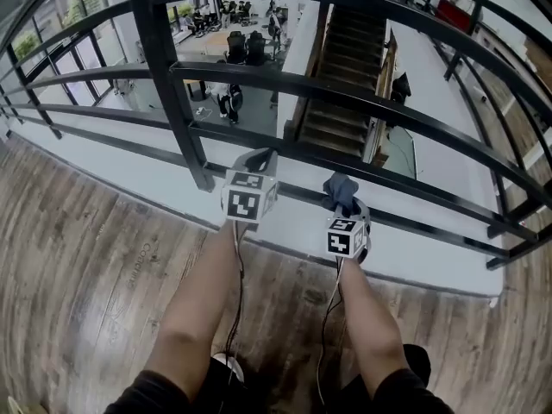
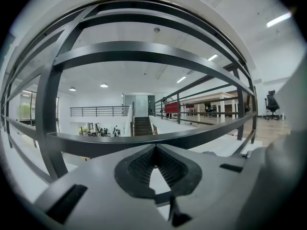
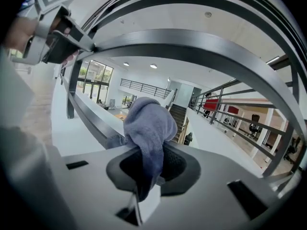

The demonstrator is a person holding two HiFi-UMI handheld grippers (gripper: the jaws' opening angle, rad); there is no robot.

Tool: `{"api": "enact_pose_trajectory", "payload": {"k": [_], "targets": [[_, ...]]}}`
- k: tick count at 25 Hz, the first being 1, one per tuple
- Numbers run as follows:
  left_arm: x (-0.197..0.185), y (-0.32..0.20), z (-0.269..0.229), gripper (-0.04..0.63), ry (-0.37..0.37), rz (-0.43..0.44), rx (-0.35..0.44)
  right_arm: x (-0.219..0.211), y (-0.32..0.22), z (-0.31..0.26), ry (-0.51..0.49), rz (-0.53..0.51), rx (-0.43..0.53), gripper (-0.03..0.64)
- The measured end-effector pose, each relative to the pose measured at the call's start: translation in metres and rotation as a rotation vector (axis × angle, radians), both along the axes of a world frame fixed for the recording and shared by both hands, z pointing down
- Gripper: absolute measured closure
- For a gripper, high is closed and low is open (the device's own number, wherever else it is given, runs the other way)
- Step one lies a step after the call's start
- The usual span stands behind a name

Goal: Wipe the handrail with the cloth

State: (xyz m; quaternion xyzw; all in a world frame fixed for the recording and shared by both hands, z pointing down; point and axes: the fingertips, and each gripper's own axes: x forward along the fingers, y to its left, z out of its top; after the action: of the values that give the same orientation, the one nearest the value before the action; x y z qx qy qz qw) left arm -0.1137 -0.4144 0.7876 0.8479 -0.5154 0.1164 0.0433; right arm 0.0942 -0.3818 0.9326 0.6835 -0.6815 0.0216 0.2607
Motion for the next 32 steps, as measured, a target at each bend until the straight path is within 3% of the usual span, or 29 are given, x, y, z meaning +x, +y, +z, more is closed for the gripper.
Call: {"api": "enact_pose_trajectory", "payload": {"k": [6,17,24,27,32], "targets": [[0.027,0.016,0.003,0.592,0.008,0.021,-0.001,0.049,0.011,0.002,0.006,0.007,-0.035,0.563],[0.159,0.055,0.047,0.592,-0.091,0.161,-0.076,0.148,0.040,0.003,-0.032,0.021,-0.065,0.563],[0.257,0.065,0.065,0.592,-0.017,0.215,-0.136,0.202,0.051,0.004,-0.063,-0.005,-0.100,0.563],[0.295,0.071,0.073,0.592,-0.005,0.233,-0.148,0.235,0.062,0.006,-0.022,-0.022,-0.109,0.563],[0.364,0.087,0.077,0.592,0.019,0.280,-0.142,0.308,0.086,0.004,-0.029,0.039,-0.076,0.563]]}}
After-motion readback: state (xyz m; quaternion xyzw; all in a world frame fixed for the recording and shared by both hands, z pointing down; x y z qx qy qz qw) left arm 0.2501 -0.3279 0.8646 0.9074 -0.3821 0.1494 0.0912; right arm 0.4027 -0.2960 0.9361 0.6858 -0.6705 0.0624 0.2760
